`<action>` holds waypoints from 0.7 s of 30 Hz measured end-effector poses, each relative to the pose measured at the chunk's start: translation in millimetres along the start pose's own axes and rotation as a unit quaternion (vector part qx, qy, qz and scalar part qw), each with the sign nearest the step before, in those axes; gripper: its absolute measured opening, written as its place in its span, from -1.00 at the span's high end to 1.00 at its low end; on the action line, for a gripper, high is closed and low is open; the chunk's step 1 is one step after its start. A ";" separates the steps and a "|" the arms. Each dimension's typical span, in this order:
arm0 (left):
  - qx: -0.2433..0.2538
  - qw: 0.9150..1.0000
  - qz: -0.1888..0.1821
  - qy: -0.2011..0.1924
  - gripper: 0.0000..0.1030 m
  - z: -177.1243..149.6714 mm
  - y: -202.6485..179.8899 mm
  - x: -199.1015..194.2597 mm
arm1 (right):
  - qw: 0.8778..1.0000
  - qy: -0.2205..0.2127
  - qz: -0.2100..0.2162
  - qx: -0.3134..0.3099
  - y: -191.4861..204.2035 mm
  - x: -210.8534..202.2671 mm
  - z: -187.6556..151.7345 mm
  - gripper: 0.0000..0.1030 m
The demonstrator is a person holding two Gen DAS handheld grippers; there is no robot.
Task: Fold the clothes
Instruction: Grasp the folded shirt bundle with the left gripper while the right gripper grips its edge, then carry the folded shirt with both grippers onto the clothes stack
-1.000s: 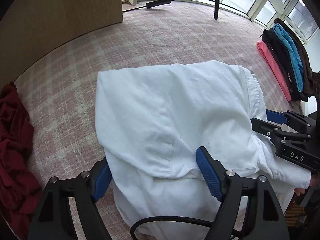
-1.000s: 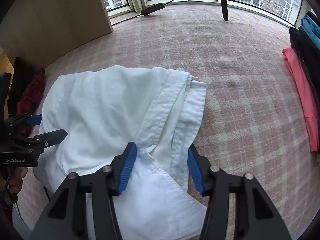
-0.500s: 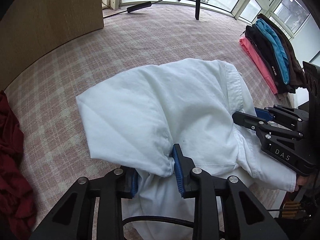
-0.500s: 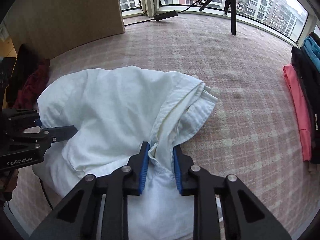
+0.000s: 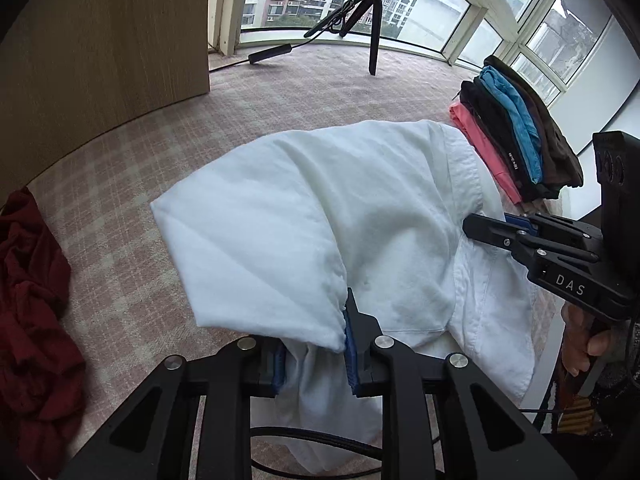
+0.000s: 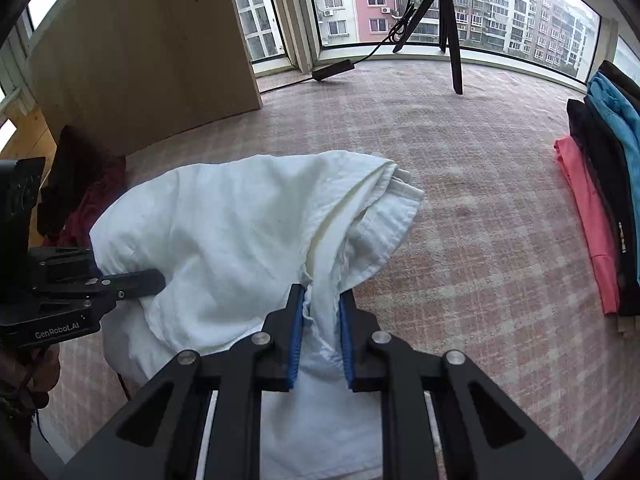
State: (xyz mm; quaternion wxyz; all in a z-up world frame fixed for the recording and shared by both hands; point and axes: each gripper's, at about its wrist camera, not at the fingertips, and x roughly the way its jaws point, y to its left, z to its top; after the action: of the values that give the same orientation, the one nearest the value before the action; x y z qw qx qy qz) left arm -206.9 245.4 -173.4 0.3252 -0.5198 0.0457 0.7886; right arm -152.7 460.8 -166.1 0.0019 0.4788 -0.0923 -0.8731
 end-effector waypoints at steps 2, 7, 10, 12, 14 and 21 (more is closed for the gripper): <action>0.009 1.000 -0.001 -0.013 0.59 2.0 -10.1 -13.6 | 1.000 -0.015 0.002 0.000 0.8 -16.6 0.0 0.70; 0.050 0.998 -0.007 -0.048 0.59 12.8 -52.5 -43.2 | 0.998 -0.060 -0.004 -0.001 -5.6 -66.7 -3.8 0.71; 0.084 0.994 -0.026 -0.067 0.59 23.9 -89.8 -54.6 | 0.996 -0.090 -0.020 0.006 -24.9 -104.6 -6.8 0.71; 0.107 0.991 -0.033 -0.076 0.59 34.9 -121.2 -54.6 | 0.994 -0.106 -0.035 0.009 -43.1 -130.4 -8.7 0.71; 0.123 0.988 -0.044 -0.084 0.58 47.5 -153.2 -52.8 | 0.991 -0.122 -0.052 0.010 -65.6 -155.0 -10.2 0.71; 0.163 0.978 -0.066 -0.114 0.59 103.1 -281.5 -22.8 | 0.981 -0.163 -0.109 0.005 -169.8 -226.1 -9.4 0.71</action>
State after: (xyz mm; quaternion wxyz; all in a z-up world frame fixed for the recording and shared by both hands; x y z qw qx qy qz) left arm -124.9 497.9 -32.2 0.4596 -0.3686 0.1019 0.8016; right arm -7.9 646.9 -9.8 -0.1108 0.3371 -0.0426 -0.9340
